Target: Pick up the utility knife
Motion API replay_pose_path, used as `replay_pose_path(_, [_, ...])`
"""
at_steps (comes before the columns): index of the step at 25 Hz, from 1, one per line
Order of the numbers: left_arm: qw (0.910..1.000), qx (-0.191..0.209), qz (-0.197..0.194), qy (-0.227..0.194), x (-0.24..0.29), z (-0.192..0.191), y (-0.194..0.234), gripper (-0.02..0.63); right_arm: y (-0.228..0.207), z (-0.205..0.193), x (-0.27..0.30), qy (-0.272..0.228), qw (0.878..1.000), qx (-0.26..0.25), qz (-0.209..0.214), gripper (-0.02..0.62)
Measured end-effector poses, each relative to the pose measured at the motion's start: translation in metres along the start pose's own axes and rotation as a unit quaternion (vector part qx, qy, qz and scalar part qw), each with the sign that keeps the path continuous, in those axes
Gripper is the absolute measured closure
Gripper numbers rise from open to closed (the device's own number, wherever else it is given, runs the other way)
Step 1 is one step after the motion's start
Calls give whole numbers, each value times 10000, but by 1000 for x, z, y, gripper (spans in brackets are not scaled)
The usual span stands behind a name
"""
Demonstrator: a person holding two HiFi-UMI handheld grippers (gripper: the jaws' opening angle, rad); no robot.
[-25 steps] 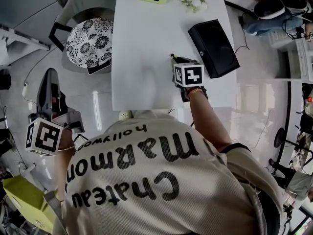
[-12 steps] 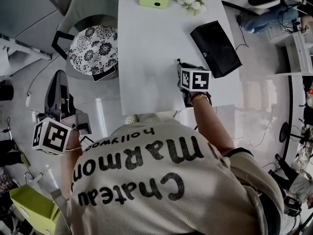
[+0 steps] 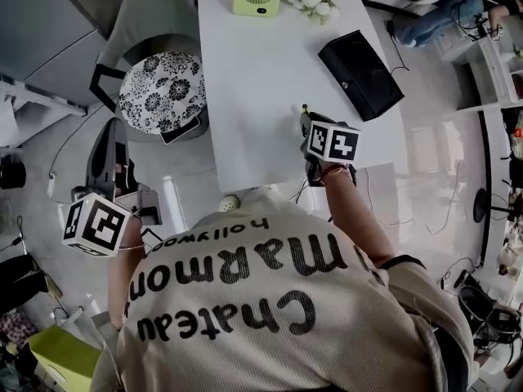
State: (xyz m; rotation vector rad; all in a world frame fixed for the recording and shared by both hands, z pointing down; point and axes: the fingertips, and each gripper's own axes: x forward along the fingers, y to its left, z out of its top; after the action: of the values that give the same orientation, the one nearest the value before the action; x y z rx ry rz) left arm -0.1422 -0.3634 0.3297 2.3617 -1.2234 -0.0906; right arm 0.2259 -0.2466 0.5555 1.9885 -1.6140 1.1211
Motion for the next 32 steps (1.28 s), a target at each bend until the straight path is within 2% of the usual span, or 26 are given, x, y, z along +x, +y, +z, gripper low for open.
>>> replay_pose_path(8, [9993, 60, -348, 144, -15, -2, 2, 606, 29, -20, -24, -263, 9992, 294, -74, 526])
replay_pose_path(16, [9980, 38, -611, 181, -36, -5, 6, 606, 81, -51, -37, -222, 9971, 680, 243, 528])
replay_pose_path(23, [9980, 6, -619, 144, -53, -11, 14, 606, 130, -51, -44, -334, 9962, 553, 582, 528])
replay_pose_path(29, [9983, 48, -526, 253, -59, -24, 10, 606, 145, -43, -50, -450, 9893, 1090, 858, 528])
replay_pose_path(32, [9983, 94, -491, 308, -60, -31, 4, 606, 149, -37, -54, -503, 9874, 1137, 983, 528])
